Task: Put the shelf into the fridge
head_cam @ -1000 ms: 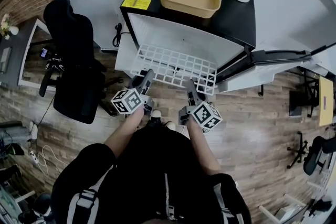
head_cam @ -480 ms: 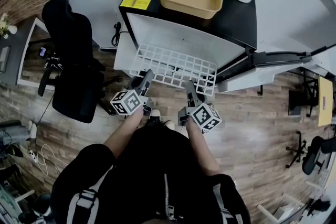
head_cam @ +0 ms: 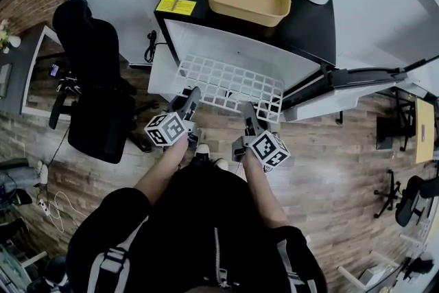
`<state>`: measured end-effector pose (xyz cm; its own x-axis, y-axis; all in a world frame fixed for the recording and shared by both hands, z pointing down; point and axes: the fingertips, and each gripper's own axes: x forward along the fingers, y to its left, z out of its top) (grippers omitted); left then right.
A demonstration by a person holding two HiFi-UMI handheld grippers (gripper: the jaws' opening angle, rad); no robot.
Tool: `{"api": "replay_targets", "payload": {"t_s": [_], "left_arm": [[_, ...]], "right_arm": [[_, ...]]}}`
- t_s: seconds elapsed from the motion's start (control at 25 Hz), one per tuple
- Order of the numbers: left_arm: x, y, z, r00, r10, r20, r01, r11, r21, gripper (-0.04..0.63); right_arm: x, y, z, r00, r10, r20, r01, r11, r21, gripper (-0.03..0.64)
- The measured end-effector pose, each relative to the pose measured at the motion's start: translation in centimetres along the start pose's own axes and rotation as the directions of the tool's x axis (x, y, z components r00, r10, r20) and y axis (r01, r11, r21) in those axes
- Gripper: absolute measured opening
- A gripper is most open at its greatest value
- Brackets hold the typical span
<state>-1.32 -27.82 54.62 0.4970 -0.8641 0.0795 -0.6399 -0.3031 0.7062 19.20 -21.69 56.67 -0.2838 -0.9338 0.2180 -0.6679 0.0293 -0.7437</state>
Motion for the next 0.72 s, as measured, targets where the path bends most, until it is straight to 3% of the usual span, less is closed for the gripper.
{"api": "replay_targets", "payload": {"t_s": [0.44, 0.72], "left_arm": [[2.5, 0.2, 0.3, 1.000, -0.005, -0.010, 0.005, 1.000, 0.000, 0.176], [4.0, 0.4, 0.2, 0.999, -0.035, -0.031, 0.035, 0.999, -0.001, 0.172]], "right_arm": [[2.0, -1.2, 1.7, 0.999, -0.033, 0.012, 0.033, 0.999, 0.001, 0.172], [3.2, -1.0, 3.2, 0.996, -0.044, 0.074, 0.043, 0.999, 0.009, 0.166]]}}
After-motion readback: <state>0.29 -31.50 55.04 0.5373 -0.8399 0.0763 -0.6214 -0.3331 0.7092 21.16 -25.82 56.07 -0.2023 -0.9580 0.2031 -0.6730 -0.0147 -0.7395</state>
